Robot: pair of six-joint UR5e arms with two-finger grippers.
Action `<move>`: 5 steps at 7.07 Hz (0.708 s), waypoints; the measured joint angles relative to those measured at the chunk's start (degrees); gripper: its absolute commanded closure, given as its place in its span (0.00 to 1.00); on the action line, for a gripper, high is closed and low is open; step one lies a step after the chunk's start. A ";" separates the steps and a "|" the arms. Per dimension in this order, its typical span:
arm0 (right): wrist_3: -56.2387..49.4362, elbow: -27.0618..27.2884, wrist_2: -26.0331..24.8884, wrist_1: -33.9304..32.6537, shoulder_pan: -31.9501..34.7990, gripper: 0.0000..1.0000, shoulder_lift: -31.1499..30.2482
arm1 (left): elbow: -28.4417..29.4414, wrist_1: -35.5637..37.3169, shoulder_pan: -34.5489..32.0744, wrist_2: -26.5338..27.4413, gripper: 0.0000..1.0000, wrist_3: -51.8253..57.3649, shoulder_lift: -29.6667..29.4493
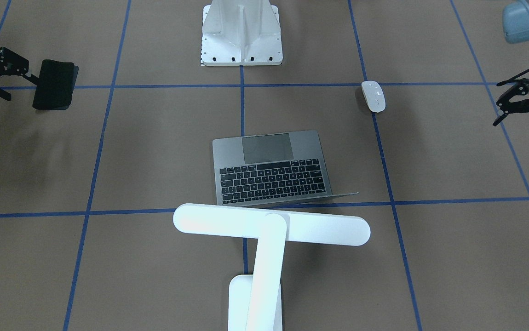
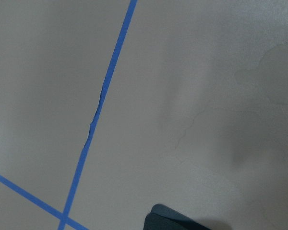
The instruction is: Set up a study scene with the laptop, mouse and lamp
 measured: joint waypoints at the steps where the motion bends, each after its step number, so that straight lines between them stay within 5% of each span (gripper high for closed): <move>1: 0.54 -0.04 0.06 0.35 -0.04 0.06 -1.25 | 1.14 -0.83 0.00 0.00 0.00 0.09 0.06; 5: 0.77 -0.11 0.30 0.50 -0.09 0.07 -4.13 | 7.11 -1.02 -3.62 -1.23 0.00 -3.62 3.87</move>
